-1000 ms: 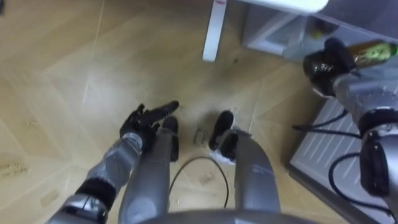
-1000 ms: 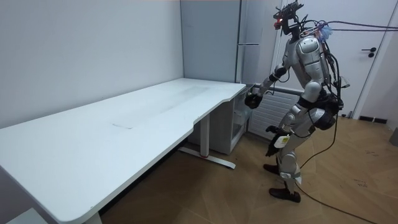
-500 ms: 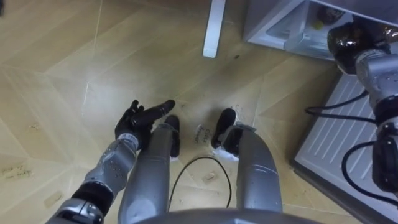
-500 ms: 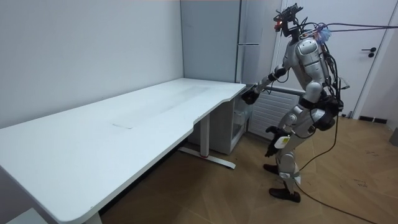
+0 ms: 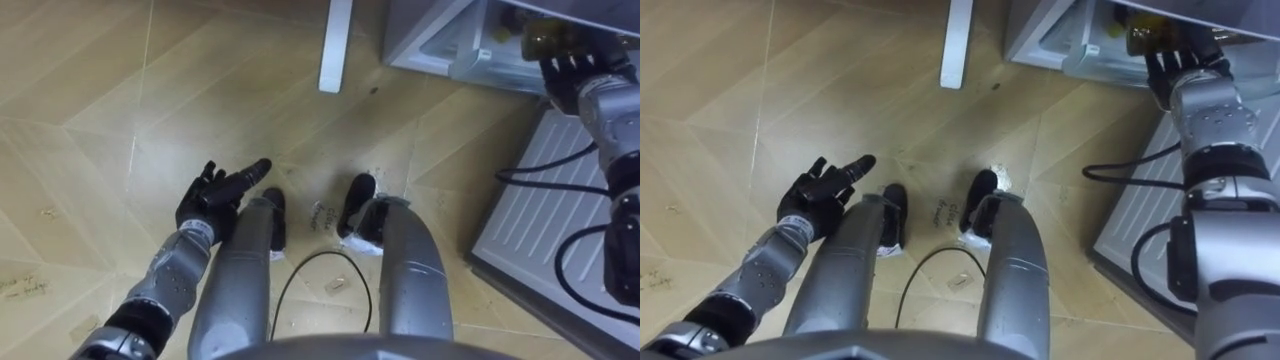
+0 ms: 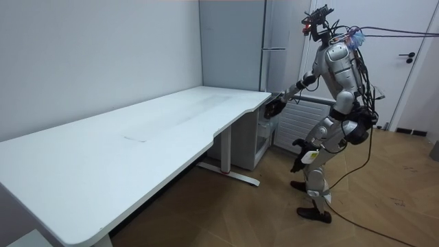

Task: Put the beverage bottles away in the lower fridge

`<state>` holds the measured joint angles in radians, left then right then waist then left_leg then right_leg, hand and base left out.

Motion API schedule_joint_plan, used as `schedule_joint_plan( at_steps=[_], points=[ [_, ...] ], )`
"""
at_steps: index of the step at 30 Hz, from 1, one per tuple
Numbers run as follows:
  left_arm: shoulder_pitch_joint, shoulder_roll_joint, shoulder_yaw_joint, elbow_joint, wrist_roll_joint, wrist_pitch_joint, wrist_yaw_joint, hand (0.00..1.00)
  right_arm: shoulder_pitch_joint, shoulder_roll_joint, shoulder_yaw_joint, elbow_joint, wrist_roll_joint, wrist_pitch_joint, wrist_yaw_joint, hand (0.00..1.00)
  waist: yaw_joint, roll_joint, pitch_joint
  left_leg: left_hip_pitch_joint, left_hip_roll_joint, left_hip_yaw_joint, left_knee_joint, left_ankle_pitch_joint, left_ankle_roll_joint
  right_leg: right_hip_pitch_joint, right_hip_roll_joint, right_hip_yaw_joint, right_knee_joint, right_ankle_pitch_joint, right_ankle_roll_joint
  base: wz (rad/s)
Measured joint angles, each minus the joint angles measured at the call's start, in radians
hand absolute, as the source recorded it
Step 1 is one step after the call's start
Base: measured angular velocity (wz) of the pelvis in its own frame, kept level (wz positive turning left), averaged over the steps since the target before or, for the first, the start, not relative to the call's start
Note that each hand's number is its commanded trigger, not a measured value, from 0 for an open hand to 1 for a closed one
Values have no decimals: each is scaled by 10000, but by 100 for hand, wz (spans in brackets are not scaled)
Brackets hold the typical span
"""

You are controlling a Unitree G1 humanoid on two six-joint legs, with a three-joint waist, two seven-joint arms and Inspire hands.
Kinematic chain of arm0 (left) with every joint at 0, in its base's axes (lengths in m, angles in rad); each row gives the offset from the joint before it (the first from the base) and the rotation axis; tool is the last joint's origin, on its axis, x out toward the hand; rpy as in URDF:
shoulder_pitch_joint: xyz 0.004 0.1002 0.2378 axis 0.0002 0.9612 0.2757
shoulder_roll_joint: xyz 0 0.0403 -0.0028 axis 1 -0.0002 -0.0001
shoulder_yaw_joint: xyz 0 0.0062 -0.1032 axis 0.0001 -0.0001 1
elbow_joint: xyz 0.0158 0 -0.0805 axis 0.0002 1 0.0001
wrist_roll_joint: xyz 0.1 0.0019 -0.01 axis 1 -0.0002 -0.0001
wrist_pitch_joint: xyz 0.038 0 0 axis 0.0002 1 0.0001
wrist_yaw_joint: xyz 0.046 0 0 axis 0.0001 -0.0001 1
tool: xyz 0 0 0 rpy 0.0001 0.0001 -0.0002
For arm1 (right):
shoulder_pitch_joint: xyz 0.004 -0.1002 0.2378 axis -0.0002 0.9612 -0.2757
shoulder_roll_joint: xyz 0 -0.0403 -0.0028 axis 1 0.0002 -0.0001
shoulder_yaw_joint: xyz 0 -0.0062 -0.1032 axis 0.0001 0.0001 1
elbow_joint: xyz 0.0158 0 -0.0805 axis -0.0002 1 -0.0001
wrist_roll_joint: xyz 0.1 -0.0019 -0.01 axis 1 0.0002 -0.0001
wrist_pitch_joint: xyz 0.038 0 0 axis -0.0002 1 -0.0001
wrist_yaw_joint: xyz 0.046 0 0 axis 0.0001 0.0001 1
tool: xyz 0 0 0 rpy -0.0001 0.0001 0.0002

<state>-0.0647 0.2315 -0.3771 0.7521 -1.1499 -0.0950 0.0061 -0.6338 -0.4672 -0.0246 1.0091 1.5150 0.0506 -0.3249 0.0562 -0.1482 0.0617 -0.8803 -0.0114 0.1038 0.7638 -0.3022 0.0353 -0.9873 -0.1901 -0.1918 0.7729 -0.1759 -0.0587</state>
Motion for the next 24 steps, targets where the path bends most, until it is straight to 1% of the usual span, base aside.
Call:
schedule_joint_plan(
  at_steps=[2,7,11,14,20,24],
  points=[
    [1,17,-20,2,-196,-6,-1,0,-1,-21,41,-1,0,-2,16,0,4,-1,0,10,-6,10,9,-6,4,1,-9,1,16,0,0,0],
    [19,37,-103,-9,-268,-84,-8,0,0,-22,85,-1,-6,-66,137,0,17,-1,0,18,-9,16,60,-9,9,3,-26,2,61,1,-1,0],
    [157,58,-104,-161,-363,-189,31,0,0,-28,229,-1,0,-81,414,0,6,-1,0,18,2,20,86,-11,6,6,-9,-11,60,12,-18,0],
    [225,132,-175,-277,-370,-204,36,0,1,-30,245,0,86,-83,464,0,6,0,0,23,6,20,86,-11,5,14,-4,0,56,15,-23,0],
    [241,149,-213,-224,-365,-224,14,0,72,-29,356,17,120,-97,586,0,16,0,1,164,2,37,25,-17,6,130,4,18,23,15,-16,0],
    [355,159,-215,-241,-355,-214,-12,0,115,-28,477,150,144,-96,586,0,55,2,1,394,21,42,-149,-13,1,351,33,-3,-118,12,-11,-1]
  ],
)
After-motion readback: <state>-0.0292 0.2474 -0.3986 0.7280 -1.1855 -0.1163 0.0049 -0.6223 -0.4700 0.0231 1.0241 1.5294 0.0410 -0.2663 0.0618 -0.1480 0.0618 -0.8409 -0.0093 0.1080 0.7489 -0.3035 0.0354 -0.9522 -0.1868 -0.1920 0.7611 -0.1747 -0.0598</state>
